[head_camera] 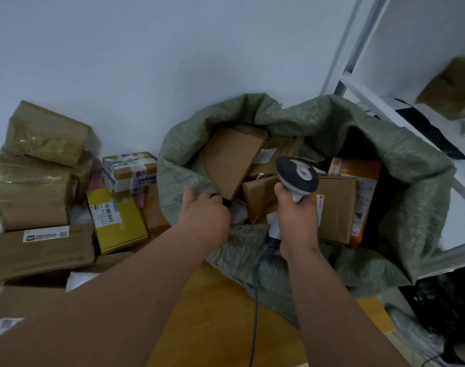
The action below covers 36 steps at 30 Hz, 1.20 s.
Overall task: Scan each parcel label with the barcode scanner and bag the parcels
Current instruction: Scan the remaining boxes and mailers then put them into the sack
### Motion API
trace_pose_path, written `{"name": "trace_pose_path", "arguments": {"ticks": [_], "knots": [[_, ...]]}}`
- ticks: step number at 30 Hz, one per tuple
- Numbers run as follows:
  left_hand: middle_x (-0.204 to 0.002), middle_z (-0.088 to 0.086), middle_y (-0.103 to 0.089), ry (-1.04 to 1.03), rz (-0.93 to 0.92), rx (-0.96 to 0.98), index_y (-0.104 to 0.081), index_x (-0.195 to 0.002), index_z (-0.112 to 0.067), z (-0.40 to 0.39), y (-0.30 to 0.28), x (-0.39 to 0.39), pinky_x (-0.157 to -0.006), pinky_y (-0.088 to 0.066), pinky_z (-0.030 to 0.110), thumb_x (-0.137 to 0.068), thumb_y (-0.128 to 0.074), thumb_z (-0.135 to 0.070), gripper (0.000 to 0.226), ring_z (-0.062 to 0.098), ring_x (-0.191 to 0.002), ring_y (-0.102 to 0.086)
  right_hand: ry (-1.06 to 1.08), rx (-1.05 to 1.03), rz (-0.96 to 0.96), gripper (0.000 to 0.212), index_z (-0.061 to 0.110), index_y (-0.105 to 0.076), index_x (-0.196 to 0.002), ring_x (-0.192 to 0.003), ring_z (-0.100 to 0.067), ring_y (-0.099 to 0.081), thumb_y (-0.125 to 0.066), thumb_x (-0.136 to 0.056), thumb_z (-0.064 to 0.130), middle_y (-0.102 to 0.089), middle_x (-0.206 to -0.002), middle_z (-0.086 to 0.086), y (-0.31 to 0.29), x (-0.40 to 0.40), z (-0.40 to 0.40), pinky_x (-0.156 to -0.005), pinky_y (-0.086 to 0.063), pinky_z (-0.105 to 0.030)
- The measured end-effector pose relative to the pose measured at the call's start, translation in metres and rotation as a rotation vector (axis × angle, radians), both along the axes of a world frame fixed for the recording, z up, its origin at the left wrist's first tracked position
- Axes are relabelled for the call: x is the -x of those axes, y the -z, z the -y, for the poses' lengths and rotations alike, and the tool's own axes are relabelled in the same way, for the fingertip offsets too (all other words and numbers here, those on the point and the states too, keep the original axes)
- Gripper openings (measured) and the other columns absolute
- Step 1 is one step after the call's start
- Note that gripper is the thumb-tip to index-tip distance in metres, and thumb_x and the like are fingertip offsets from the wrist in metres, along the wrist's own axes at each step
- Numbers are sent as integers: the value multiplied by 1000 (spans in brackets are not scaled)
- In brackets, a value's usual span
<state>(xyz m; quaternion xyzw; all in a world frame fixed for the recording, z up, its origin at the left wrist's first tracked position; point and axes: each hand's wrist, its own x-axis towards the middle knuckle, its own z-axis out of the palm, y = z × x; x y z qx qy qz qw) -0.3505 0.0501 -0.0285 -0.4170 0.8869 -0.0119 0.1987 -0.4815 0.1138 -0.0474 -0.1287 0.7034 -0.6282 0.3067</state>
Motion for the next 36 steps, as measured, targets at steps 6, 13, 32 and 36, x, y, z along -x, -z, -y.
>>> {"name": "trace_pose_path", "arguments": {"ticks": [6,13,32,36], "knots": [[-108,1,-44,95,47,8,-66,-109,-31,-1,-31,-19,-107,-17,52,-86,-55,-22,27,27,-117,-36,-25,0,68,18,42,-51,-90,-110,-23,-57,-69,-88,44,-60,-119,0,-13,-3,2,-99,-47,-45],[-118,3,-55,-150,139,-30,-65,-108,-25,-9,-57,-40,-104,-20,50,-89,-28,-75,65,26,-120,-42,-227,-107,145,20,31,-55,-100,-97,-25,-68,-68,-90,41,-64,-103,1,-11,-25,-11,-94,-55,-50],[-154,2,-25,-184,-299,290,-43,-137,-41,-55,-38,-179,-113,4,60,-92,-48,-45,45,30,-143,-15,-409,-31,-22,23,17,-61,-114,-84,-22,-72,-66,-94,27,-70,-101,-7,-53,-155,-52,-72,-60,-37],[-156,3,-23,-289,-297,302,-37,-142,-37,-64,-34,-241,-113,5,60,-92,-51,-43,52,28,-144,-13,-508,-62,-50,10,19,-63,-98,-87,-33,-71,-67,-92,26,-69,-87,-8,-50,-220,-51,-77,-59,-45]]}}
